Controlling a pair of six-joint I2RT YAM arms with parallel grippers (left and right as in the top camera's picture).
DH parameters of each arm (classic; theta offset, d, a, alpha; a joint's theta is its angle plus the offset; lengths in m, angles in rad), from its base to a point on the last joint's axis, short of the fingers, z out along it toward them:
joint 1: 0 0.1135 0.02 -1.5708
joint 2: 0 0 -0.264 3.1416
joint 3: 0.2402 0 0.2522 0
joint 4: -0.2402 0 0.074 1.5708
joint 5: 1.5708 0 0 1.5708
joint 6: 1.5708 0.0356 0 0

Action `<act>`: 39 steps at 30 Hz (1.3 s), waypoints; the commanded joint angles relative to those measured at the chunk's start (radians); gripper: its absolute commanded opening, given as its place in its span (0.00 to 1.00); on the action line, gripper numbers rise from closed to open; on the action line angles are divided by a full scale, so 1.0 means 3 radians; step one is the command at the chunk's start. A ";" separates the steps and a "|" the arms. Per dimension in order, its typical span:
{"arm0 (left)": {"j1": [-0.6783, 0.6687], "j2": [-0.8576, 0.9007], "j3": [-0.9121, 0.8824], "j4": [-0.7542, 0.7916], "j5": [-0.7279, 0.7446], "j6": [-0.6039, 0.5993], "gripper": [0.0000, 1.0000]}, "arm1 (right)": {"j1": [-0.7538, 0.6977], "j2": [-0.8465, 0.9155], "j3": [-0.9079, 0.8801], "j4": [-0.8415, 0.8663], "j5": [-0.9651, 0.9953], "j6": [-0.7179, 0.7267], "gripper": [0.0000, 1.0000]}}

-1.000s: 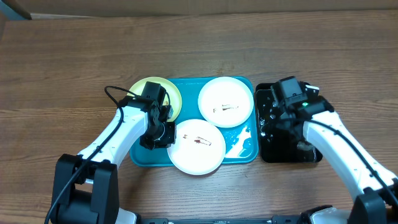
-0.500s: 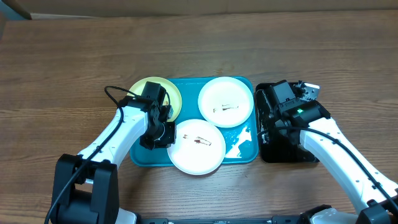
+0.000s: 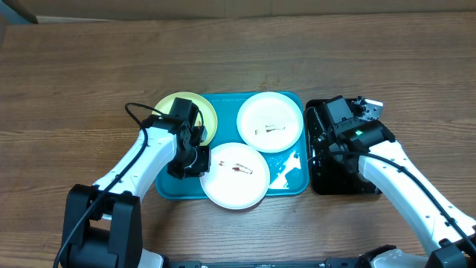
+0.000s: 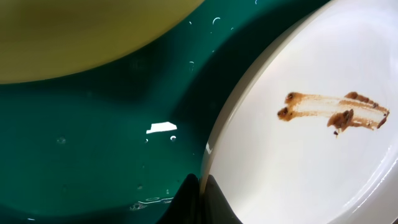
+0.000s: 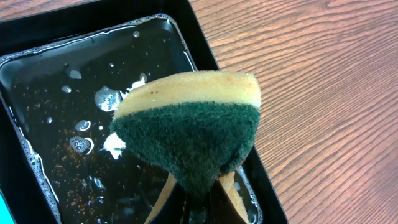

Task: Clean dirty plates on tray and stack at the side
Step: 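Lift the sponge out of the basin toward the front white plate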

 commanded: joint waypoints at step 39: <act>-0.0022 0.0036 0.0000 0.0019 0.0031 -0.0023 0.04 | 0.0017 -0.0089 0.0074 0.0665 -0.2537 -0.0778 0.04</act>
